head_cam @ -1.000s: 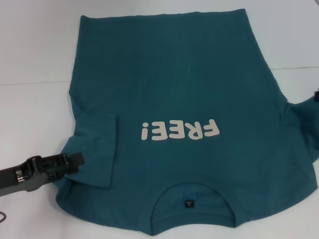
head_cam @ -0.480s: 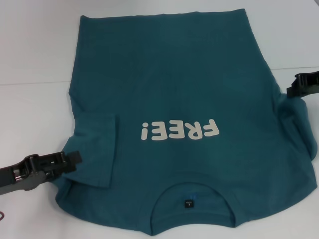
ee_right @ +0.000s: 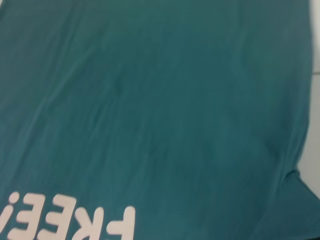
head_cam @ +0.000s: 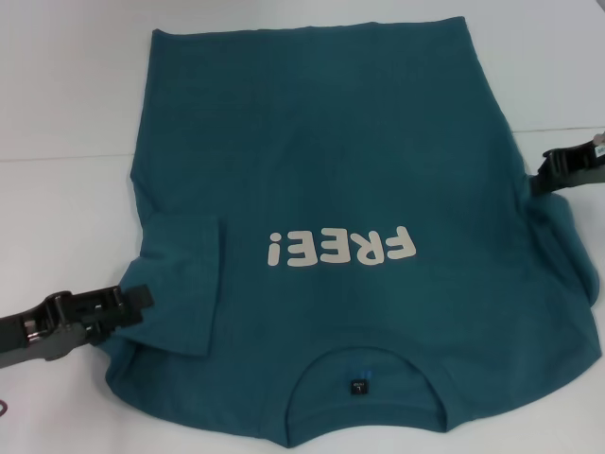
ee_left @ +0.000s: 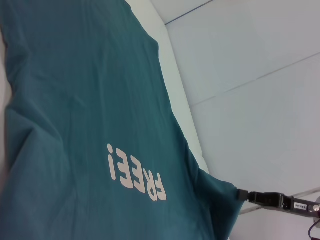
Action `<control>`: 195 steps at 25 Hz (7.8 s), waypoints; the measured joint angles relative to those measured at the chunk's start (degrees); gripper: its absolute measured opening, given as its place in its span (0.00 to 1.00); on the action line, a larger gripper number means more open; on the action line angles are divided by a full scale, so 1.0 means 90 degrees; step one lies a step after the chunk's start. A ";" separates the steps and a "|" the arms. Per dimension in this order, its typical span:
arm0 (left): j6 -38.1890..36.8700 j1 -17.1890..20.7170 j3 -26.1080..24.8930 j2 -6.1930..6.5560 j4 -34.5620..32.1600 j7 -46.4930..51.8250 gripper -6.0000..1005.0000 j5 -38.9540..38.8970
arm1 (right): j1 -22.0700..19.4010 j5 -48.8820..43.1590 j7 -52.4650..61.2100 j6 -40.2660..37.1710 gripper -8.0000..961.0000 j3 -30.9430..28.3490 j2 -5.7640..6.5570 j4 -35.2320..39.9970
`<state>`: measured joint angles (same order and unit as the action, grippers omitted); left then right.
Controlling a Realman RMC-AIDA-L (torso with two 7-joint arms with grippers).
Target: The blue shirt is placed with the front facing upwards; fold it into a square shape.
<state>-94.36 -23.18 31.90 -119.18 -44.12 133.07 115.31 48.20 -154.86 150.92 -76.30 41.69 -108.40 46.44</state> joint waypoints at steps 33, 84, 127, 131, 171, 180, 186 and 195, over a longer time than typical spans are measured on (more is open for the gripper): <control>0.0125 -0.0023 0.0000 -0.0020 0.0000 0.0019 0.46 0.0000 | 0.0828 -0.1449 0.1108 0.1990 0.01 0.1149 -0.0844 -0.0926; 0.0202 -0.0009 0.0000 -0.0039 0.0069 -0.0020 0.46 -0.0002 | -0.0074 -0.0892 0.1072 0.1491 0.66 0.0963 -0.0388 -0.0873; 0.0119 0.0129 -0.0203 0.0059 -0.0019 0.0238 0.46 0.0180 | -0.0752 0.2266 -0.0928 -0.0108 0.65 0.0194 -0.0156 -0.0387; 0.0112 0.0158 -0.0471 0.0114 -0.0086 0.0744 0.46 0.0753 | -0.0983 0.2803 -0.1080 -0.0362 0.65 0.0079 -0.0089 -0.0384; 0.2004 -0.0426 0.0400 0.0014 0.0474 0.0666 0.35 0.1658 | -0.1077 0.3058 -0.1137 -0.0552 0.65 -0.0151 -0.0067 -0.0368; 0.1812 -0.0403 0.0325 0.0038 0.0484 0.0695 0.25 0.1609 | -0.1073 0.3057 -0.1143 -0.0631 0.65 -0.0218 -0.0065 -0.0365; 0.1708 -0.0427 0.0317 0.0056 0.0490 0.0657 0.12 0.1602 | -0.1068 0.3057 -0.1144 -0.0655 0.65 -0.0218 -0.0065 -0.0362; 0.0866 -0.0494 -0.0143 0.0175 0.0610 0.0269 0.01 0.1457 | -0.1066 0.3025 -0.1145 -0.0704 0.65 -0.0195 -0.0055 -0.0353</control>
<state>-86.56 -27.63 30.62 -117.61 -38.63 135.49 128.43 38.61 -127.64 140.62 -82.64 39.93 -108.89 43.27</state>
